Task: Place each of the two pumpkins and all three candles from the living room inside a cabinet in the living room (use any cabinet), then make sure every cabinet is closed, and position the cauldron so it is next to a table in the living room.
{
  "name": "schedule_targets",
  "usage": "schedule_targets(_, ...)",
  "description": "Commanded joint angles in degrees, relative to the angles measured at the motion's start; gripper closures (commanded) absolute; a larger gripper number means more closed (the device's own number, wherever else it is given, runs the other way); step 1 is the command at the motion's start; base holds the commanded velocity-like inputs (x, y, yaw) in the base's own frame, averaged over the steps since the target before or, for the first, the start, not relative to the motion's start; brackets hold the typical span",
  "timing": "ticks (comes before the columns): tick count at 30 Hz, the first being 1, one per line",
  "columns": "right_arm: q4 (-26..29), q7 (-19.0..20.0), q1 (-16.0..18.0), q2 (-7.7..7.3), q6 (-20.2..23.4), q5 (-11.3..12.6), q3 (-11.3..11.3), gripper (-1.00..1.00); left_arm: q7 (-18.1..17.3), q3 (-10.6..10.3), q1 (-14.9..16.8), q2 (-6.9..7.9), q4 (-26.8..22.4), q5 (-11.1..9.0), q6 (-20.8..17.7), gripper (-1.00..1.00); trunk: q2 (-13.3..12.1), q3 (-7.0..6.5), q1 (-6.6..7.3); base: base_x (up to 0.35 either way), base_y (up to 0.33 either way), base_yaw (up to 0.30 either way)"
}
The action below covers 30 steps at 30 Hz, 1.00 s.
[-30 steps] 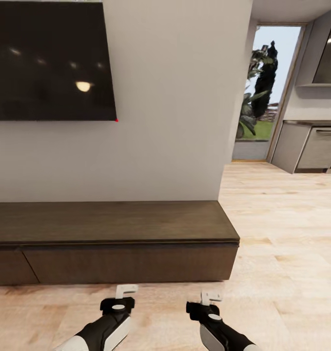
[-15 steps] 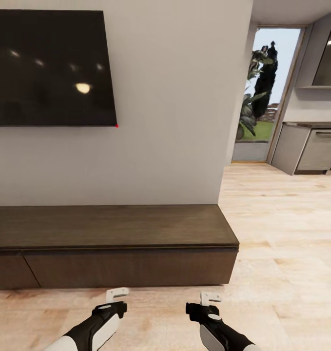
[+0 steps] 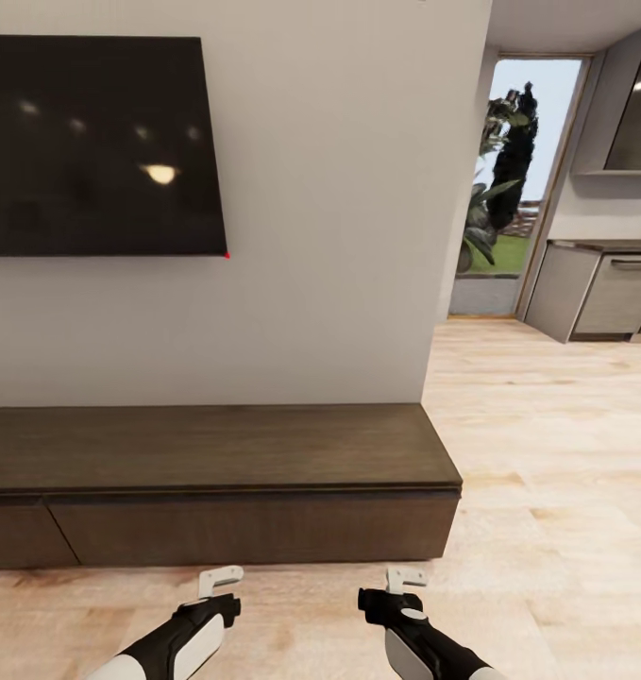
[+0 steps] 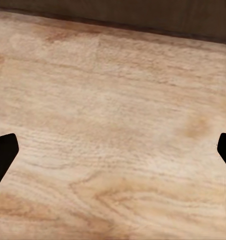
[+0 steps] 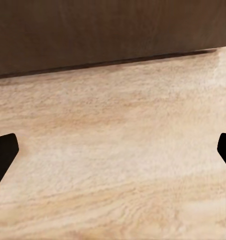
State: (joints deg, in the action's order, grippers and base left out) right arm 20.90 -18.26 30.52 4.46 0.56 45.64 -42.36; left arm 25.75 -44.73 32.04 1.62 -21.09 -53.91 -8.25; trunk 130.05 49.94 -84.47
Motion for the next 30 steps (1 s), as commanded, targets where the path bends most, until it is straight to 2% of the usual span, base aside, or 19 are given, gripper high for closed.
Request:
schedule_targets(1,0.0,-0.4,0.1,0.00,0.3,0.4,-0.5,-1.00,0.2,-0.4,0.0,0.07,-0.1,-0.3,-0.3,-1.00,-0.4,-0.13,0.24,0.000,0.000,0.000)
schedule_targets(9,0.1,-0.5,0.1,0.01,5.4,0.4,-0.5,-1.00,0.1,-0.4,0.0,0.05,0.8,-0.2,-0.3,-1.00,-3.6,-1.56,1.99,0.000,0.000,0.000)
schedule_targets(15,0.0,-0.3,0.1,0.02,6.1,0.4,-0.4,-1.00,0.1,-0.3,0.0,0.10,0.9,-0.2,-0.3,-1.00,-6.0,-2.64,3.31,0.000,0.000,0.000)
schedule_targets(20,0.1,-0.2,0.1,0.10,8.4,0.4,-0.4,-1.00,0.0,-0.4,0.0,0.08,0.9,-0.2,-0.3,-1.00,-8.0,-3.54,4.41,0.000,0.000,0.000)
schedule_targets(30,0.1,-0.2,0.0,0.04,8.8,0.4,-0.4,-1.00,0.0,-0.3,0.0,0.13,1.8,-0.2,-0.3,-1.00,-12.0,-5.18,6.61,0.000,0.000,0.000)
